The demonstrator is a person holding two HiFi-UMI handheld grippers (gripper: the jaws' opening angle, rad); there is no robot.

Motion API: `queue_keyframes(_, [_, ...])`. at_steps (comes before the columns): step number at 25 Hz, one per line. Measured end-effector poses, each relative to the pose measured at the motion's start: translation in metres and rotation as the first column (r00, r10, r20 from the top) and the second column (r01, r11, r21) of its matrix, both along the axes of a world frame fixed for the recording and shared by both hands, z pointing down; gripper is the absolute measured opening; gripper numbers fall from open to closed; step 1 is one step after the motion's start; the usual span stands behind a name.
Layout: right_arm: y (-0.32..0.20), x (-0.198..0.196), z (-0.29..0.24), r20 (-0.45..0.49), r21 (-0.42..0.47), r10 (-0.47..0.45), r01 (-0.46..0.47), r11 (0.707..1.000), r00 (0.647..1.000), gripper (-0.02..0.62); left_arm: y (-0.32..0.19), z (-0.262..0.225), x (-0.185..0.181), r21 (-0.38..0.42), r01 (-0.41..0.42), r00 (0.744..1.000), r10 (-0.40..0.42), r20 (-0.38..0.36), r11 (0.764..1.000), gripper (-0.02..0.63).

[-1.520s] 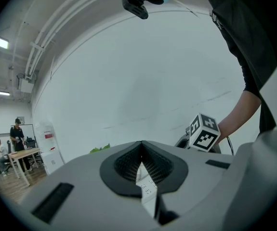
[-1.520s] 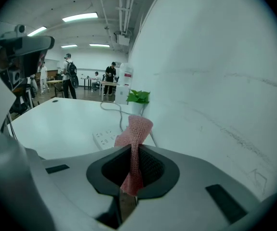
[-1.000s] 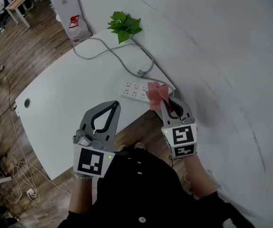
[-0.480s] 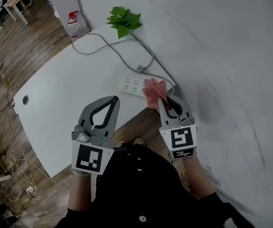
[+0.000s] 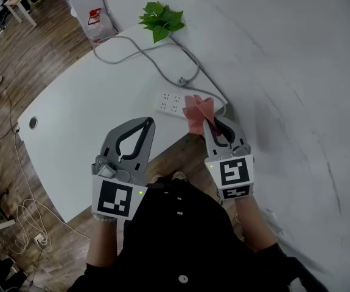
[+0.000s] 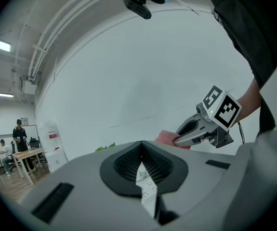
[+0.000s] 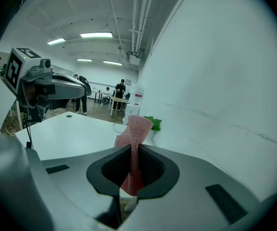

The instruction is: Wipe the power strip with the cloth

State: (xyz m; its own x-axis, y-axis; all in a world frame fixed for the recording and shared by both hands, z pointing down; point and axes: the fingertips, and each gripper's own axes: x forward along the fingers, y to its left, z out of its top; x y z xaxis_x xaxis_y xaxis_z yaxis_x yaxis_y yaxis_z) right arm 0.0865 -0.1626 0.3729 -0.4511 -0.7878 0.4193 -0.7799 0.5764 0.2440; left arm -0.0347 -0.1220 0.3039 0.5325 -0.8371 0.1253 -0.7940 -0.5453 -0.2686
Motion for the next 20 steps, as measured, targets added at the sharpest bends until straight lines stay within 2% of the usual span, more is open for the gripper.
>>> queue_keyframes(20, [0.009, -0.013, 0.002, -0.025, 0.002, -0.044, 0.044, 0.999, 0.999, 0.054, 0.002, 0.002, 0.011, 0.005, -0.032, 0.999, 0.032, -0.011, 0.999, 0.012])
